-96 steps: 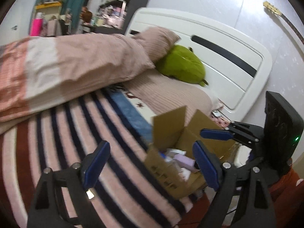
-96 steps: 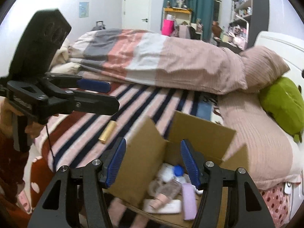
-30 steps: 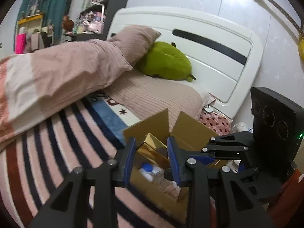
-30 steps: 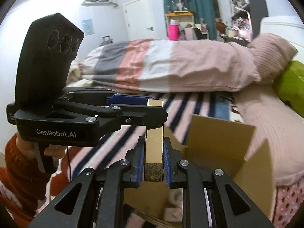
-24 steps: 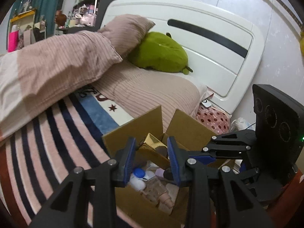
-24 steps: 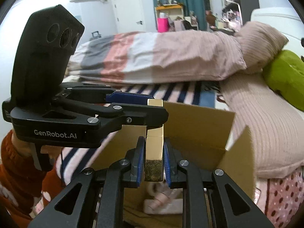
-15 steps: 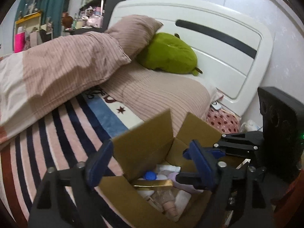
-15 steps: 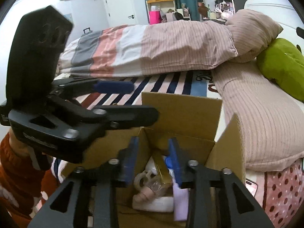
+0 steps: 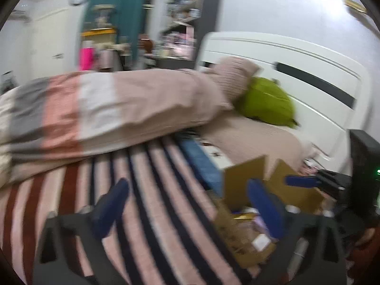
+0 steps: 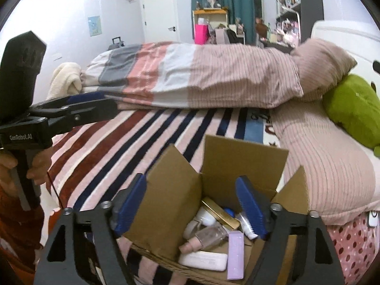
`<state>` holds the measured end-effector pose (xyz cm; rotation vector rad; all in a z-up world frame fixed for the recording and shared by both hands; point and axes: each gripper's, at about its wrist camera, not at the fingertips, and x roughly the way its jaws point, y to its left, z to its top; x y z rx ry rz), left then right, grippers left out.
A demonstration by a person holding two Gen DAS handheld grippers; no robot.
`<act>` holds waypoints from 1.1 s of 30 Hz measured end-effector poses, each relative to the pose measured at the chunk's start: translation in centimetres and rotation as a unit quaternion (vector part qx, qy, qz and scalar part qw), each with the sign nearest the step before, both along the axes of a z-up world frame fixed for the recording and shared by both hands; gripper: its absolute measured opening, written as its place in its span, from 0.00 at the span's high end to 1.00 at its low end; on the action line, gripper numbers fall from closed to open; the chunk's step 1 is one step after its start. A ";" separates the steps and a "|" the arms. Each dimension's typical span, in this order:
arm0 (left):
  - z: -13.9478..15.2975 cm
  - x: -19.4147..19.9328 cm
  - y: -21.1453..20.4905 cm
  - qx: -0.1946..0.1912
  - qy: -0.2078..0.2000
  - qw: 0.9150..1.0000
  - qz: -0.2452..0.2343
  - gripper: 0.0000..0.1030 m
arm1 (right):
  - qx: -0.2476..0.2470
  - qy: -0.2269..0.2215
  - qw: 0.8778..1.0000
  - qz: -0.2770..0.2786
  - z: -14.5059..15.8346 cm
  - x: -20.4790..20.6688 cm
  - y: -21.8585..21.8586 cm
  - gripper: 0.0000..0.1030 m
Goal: Organize rigid objects
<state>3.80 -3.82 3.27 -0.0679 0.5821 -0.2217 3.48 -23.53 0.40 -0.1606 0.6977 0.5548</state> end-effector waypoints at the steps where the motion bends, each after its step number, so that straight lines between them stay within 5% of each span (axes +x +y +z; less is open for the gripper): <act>1: 0.1 -0.6 0.8 0.000 -0.004 1.000 0.021 0.01 | 0.003 -0.008 1.000 0.004 0.3 -0.3 0.4 0.16; 4: 0.1 -1.9 3.3 -0.007 -0.004 0.999 0.054 0.01 | 0.011 -0.021 1.000 0.010 0.8 -0.9 1.2 0.07; 12: -1.2 -4.2 6.7 0.008 0.001 0.995 0.104 0.00 | 0.020 -0.038 0.999 0.024 1.0 -1.8 2.9 0.07; 33: -1.2 -5.0 7.6 0.027 0.004 0.992 0.120 0.00 | 0.029 -0.035 0.999 0.027 1.2 -2.0 3.3 0.07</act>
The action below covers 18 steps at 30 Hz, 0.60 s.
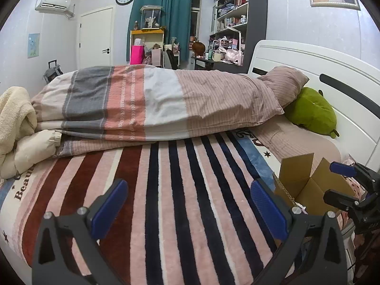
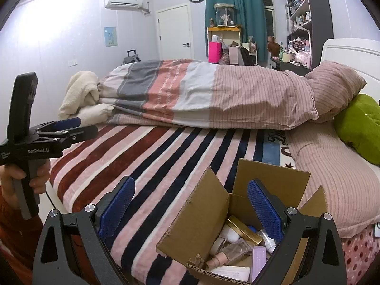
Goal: Organize rigid objects
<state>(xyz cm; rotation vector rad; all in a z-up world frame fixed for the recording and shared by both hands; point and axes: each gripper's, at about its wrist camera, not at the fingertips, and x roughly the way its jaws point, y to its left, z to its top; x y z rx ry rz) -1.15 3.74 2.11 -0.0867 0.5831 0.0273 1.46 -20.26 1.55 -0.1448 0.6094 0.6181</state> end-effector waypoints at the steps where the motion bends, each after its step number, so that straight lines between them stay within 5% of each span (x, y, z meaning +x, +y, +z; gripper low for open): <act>1: 0.0 0.1 -0.1 0.001 0.000 1.000 0.001 0.00 | 0.000 0.000 1.000 0.000 0.0 0.0 0.0 0.07; 18: -0.2 0.3 0.2 0.005 0.004 1.000 0.008 0.00 | 0.002 -0.004 1.000 -0.009 0.3 -0.3 -0.1 0.07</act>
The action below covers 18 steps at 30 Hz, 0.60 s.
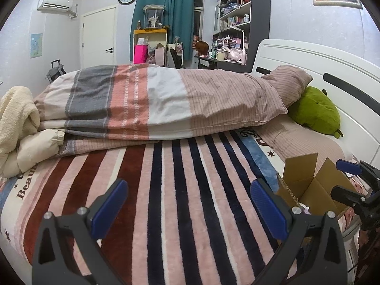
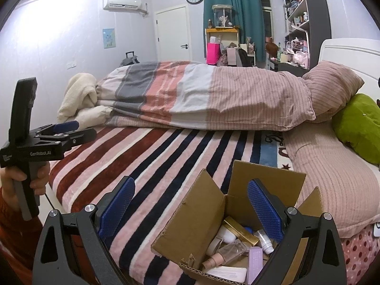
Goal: Organize rigid objects
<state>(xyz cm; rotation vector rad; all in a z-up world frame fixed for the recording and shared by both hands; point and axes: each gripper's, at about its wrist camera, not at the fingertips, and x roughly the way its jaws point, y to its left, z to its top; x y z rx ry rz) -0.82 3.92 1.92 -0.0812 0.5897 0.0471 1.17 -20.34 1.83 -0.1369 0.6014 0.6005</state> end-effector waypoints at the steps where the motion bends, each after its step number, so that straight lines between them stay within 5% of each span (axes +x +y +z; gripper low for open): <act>1: 0.0 0.0 0.1 0.001 0.000 1.000 0.001 0.00 | 0.000 0.000 1.000 0.001 0.0 0.0 0.0 0.07; 18: -0.2 -0.1 -0.2 0.008 0.006 1.000 0.016 0.00 | 0.002 -0.004 1.000 0.000 0.5 0.1 -0.2 0.07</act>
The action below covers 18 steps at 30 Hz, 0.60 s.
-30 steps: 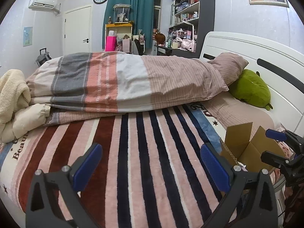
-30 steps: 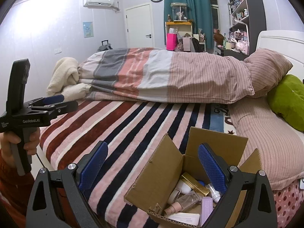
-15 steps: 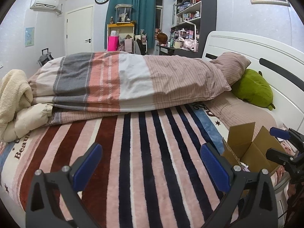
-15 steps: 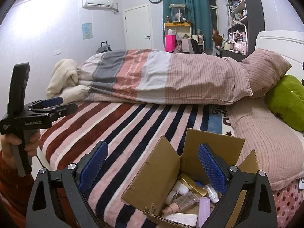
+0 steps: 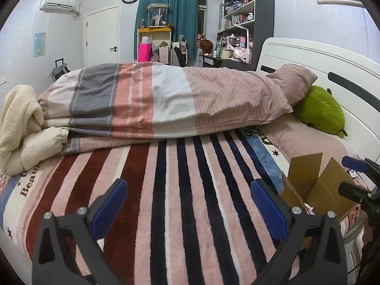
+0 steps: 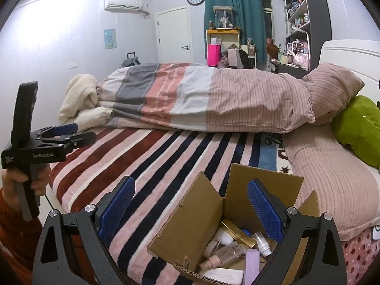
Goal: Organize rigid objects
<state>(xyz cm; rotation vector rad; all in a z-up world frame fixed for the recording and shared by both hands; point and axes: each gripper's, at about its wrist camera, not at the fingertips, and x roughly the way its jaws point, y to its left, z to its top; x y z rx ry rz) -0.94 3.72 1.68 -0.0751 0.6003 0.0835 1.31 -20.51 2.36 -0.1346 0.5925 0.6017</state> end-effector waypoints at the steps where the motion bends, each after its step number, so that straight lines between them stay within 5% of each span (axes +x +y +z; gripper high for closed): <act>1: 0.0 0.0 0.0 0.000 0.000 1.000 0.000 0.00 | 0.001 0.000 1.000 0.000 0.0 0.0 -0.1 0.07; 18: 0.1 0.1 -0.3 0.001 0.000 1.000 0.001 0.00 | 0.001 -0.001 1.000 0.004 0.1 0.1 -0.3 0.07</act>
